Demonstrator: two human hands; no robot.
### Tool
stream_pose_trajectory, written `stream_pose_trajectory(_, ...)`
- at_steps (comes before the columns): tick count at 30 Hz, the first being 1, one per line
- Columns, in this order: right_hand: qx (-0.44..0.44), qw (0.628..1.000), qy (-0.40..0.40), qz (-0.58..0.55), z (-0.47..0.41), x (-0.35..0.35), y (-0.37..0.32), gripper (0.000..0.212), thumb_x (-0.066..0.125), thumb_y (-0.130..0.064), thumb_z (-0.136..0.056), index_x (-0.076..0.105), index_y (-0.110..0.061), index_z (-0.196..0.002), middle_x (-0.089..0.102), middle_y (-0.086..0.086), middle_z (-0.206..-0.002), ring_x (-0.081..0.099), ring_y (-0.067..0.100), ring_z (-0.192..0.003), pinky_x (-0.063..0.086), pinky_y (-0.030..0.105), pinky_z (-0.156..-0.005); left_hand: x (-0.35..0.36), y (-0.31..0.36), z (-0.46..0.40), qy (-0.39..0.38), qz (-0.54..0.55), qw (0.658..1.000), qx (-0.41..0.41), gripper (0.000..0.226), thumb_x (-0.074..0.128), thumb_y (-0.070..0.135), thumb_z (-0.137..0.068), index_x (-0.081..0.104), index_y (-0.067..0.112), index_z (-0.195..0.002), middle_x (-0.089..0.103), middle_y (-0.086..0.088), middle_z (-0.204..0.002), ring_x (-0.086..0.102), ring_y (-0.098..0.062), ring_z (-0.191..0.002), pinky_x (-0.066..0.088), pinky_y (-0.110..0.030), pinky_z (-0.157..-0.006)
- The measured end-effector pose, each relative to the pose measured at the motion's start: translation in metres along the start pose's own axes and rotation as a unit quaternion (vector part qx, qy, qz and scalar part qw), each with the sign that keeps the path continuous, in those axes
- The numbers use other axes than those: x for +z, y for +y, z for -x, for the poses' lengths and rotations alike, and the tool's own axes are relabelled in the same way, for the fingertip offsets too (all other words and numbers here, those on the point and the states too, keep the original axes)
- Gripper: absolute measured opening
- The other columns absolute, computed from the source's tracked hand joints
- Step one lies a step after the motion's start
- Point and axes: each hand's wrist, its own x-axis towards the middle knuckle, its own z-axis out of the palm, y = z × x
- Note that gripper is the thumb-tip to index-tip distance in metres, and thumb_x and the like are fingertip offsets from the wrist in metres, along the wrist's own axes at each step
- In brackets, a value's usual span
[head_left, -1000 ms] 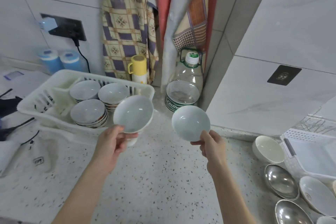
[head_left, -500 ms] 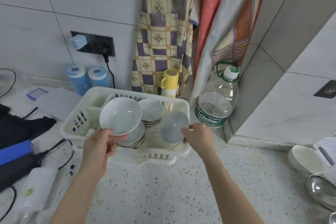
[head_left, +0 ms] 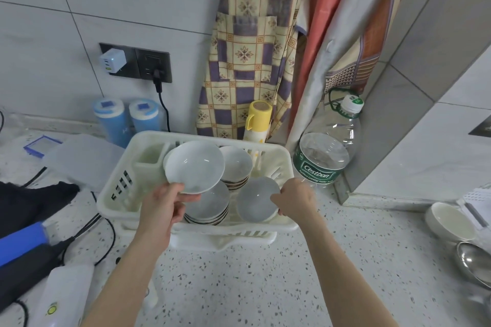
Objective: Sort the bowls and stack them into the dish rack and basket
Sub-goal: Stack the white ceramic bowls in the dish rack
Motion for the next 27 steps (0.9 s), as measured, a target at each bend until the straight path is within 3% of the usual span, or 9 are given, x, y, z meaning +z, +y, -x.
stream_pose_trajectory(2,0.0,1.0,-0.005,0.026,-0.004,0.005,-0.004,0.01,0.052,-0.009,-0.072,0.059,-0.003,-0.075,0.072,0.014,-0.081,0.053,0.023,-0.061,0.031,0.02,-0.043,-0.001,-0.002,-0.004,-0.004,-0.003,1.0,-0.005,0.027,0.057,0.022,-0.082,0.067,0.003,-0.099,0.077,-0.015,-0.082,0.03,-0.009,-0.036,0.024,-0.018,-0.036)
stream_pose_trajectory(4,-0.003,0.998,-0.005,0.059,-0.007,0.009,-0.009,0.006,0.053,-0.007,-0.074,0.051,-0.007,-0.069,0.066,0.008,-0.073,0.05,0.021,-0.056,0.028,0.02,-0.041,-0.002,-0.003,-0.008,-0.007,-0.004,1.0,-0.008,0.033,0.059,0.027,-0.075,0.067,0.004,-0.098,0.077,-0.015,-0.082,0.031,-0.009,-0.036,0.025,-0.018,-0.035)
stream_pose_trajectory(6,-0.002,0.996,0.002,0.087,-0.011,0.014,-0.013,0.024,0.053,-0.003,-0.075,0.037,-0.012,-0.06,0.048,0.001,-0.058,0.037,0.014,-0.046,0.022,0.02,-0.039,-0.002,-0.005,-0.012,-0.008,-0.001,1.0,-0.012,0.035,0.059,0.028,-0.072,0.067,0.005,-0.097,0.077,-0.016,-0.082,0.031,-0.009,-0.036,0.025,-0.018,-0.035)
stream_pose_trajectory(8,-0.002,0.995,0.007,0.104,-0.013,0.018,-0.014,0.031,0.052,0.0,-0.076,0.03,-0.014,-0.059,0.036,-0.001,-0.056,0.03,0.012,-0.045,0.02,0.02,-0.039,-0.003,-0.007,-0.015,-0.007,0.003,1.0,-0.017,0.035,0.06,0.028,-0.071,0.067,0.005,-0.096,0.077,-0.016,-0.082,0.03,-0.01,-0.036,0.024,-0.018,-0.034)
stream_pose_trajectory(13,0.01,0.998,-0.026,0.064,-0.016,0.031,-0.009,0.021,0.049,0.002,-0.075,0.04,-0.013,-0.062,0.057,0.005,-0.068,0.053,0.021,-0.058,0.029,0.018,-0.041,-0.004,-0.013,-0.019,-0.005,0.013,1.0,-0.022,0.029,0.06,0.025,-0.076,0.068,0.005,-0.096,0.077,-0.017,-0.081,0.03,-0.01,-0.035,0.025,-0.018,-0.035)
stream_pose_trajectory(17,0.019,0.998,-0.041,0.042,-0.015,0.033,-0.007,0.01,0.047,0.001,-0.077,0.049,-0.008,-0.074,0.062,0.009,-0.077,0.062,0.026,-0.069,0.039,0.021,-0.045,-0.003,-0.016,-0.022,-0.005,0.01,1.0,-0.025,0.015,0.057,0.016,-0.087,0.067,0.006,-0.093,0.077,-0.018,-0.082,0.029,-0.01,-0.035,0.023,-0.019,-0.036)
stream_pose_trajectory(22,-0.002,0.986,-0.018,0.164,-0.013,0.034,-0.006,0.025,0.049,-0.005,-0.091,0.055,-0.007,-0.115,0.064,0.01,-0.111,0.065,0.027,-0.1,0.052,0.032,-0.072,-0.002,-0.017,-0.026,-0.011,0.003,0.999,-0.032,0.015,0.055,0.015,-0.09,0.066,0.009,-0.097,0.077,-0.018,-0.084,0.028,-0.011,-0.036,0.023,-0.021,-0.037)
stream_pose_trajectory(27,-0.029,0.973,-0.015,0.229,-0.01,0.035,0.003,0.022,0.053,-0.008,-0.092,0.059,-0.009,-0.113,0.064,0.007,-0.112,0.065,0.025,-0.1,0.047,0.028,-0.071,-0.001,-0.016,-0.028,-0.011,-0.003,0.999,-0.031,0.016,0.054,0.015,-0.09,0.067,0.008,-0.098,0.077,-0.018,-0.084,0.027,-0.011,-0.037,0.022,-0.02,-0.037)
